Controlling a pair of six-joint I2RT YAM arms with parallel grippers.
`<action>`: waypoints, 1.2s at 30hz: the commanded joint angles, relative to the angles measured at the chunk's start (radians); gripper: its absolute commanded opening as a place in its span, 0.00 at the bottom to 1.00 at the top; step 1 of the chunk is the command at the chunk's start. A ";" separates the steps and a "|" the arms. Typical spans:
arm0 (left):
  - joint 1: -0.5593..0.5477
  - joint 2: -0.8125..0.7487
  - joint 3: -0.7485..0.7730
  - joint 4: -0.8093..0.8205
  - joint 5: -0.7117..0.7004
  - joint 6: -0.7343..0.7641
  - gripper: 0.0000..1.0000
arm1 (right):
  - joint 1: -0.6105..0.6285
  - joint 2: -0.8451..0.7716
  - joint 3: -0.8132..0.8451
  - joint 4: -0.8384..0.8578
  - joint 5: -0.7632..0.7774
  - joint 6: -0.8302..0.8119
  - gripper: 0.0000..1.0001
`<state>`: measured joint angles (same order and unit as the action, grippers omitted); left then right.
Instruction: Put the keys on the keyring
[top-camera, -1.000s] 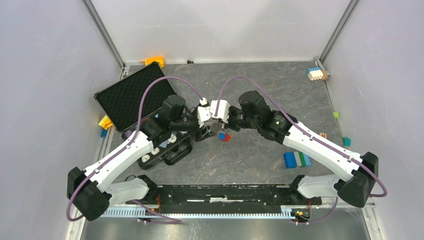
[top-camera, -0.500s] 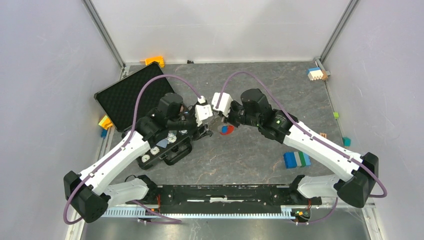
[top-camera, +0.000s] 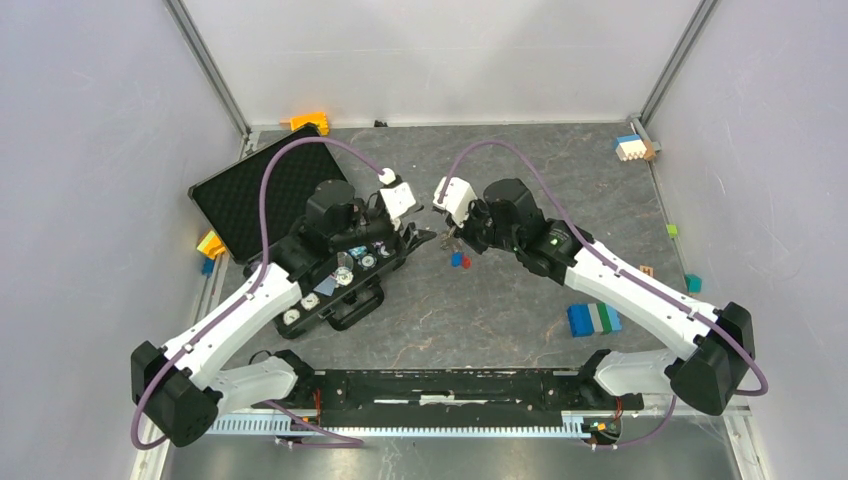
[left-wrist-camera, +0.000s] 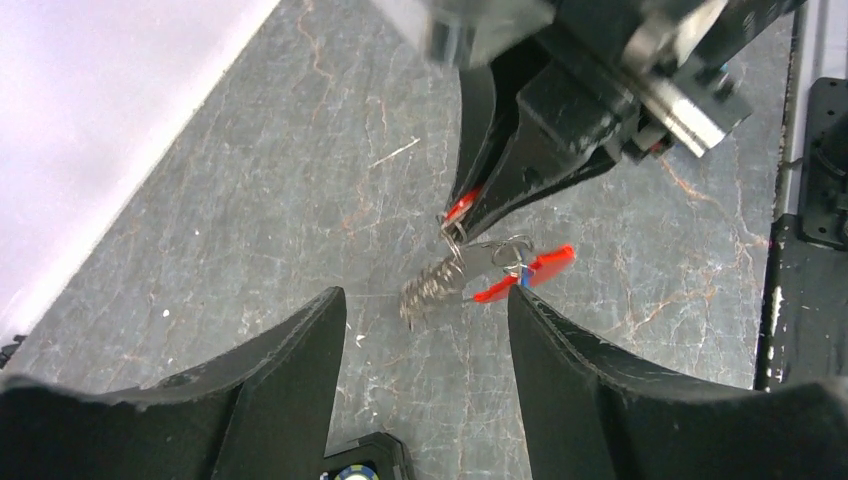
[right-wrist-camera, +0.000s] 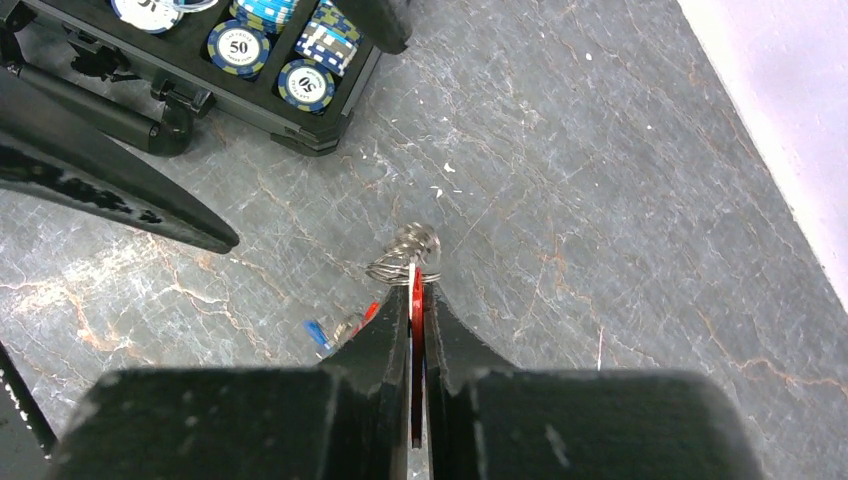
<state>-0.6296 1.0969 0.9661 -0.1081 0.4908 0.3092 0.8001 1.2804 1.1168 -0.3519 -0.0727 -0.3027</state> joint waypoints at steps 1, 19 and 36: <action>0.025 0.016 -0.051 0.157 -0.025 -0.045 0.67 | -0.018 -0.030 0.004 0.073 0.002 0.037 0.00; 0.051 0.138 -0.111 0.360 0.264 -0.011 0.56 | -0.051 -0.042 -0.026 0.096 -0.053 0.059 0.00; 0.053 0.185 -0.150 0.468 0.304 -0.032 0.42 | -0.068 -0.059 -0.046 0.106 -0.098 0.063 0.00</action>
<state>-0.5793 1.2617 0.8215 0.2497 0.7631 0.2958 0.7414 1.2560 1.0687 -0.3065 -0.1570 -0.2417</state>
